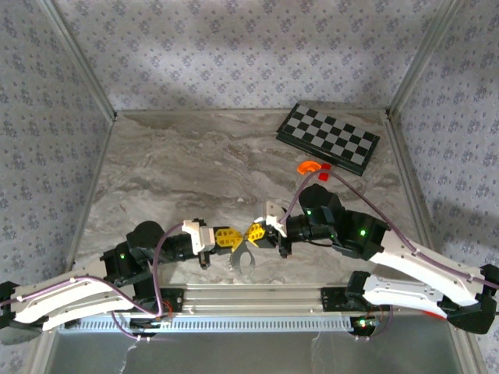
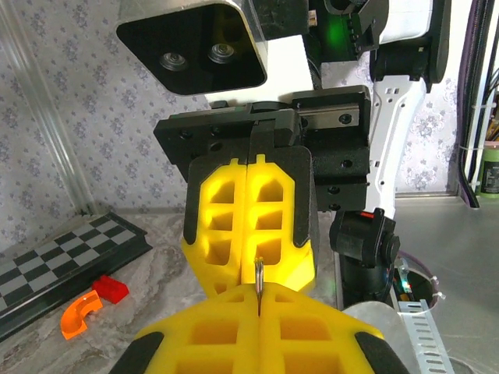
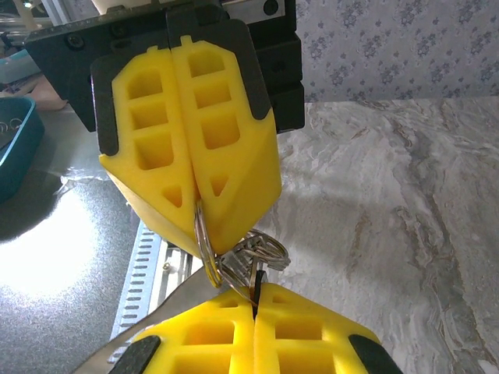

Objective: Put the keys on the keyring

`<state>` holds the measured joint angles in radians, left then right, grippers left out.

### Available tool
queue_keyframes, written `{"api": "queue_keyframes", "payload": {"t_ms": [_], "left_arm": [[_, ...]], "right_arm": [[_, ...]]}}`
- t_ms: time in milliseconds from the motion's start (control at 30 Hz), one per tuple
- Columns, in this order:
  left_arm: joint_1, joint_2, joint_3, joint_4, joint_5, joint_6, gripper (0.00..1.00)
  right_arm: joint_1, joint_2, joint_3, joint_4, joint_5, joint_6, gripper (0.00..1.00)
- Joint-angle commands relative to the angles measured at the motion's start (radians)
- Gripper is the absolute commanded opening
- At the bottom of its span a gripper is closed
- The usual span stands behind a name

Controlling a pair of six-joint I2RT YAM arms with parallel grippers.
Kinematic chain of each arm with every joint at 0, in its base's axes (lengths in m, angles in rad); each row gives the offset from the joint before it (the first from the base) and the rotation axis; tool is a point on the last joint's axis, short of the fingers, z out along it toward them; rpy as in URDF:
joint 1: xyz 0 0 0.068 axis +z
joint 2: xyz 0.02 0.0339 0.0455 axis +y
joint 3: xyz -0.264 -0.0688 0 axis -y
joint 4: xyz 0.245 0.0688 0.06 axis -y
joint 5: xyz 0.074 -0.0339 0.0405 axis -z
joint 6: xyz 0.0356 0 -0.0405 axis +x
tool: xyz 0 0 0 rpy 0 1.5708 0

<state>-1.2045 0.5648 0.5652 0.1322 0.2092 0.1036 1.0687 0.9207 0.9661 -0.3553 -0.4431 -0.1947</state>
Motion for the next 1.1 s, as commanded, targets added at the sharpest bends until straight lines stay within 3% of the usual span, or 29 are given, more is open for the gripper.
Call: {"api": "queue_keyframes", "payload": {"t_ms": [0,167,333,600,1067], "left_arm": [[-0.001,-0.003,-0.002,0.095,0.021,-0.013,0.0],[-0.001,-0.012,-0.01,0.099,0.016,-0.013,0.0],[-0.001,-0.019,-0.013,0.099,0.016,-0.013,0.0],[-0.001,-0.021,-0.016,0.099,0.028,-0.018,0.0],[-0.001,-0.002,-0.008,0.099,0.035,-0.024,0.0]], "right_arm": [[0.0,-0.004,0.001,-0.011,-0.025,0.012,0.07],[0.0,-0.023,-0.006,-0.004,-0.012,0.015,0.25],[-0.002,-0.059,-0.033,0.022,0.006,0.025,0.33],[-0.001,-0.114,-0.065,0.074,0.034,0.033,0.39],[0.0,-0.13,-0.089,0.116,-0.007,0.047,0.37]]}}
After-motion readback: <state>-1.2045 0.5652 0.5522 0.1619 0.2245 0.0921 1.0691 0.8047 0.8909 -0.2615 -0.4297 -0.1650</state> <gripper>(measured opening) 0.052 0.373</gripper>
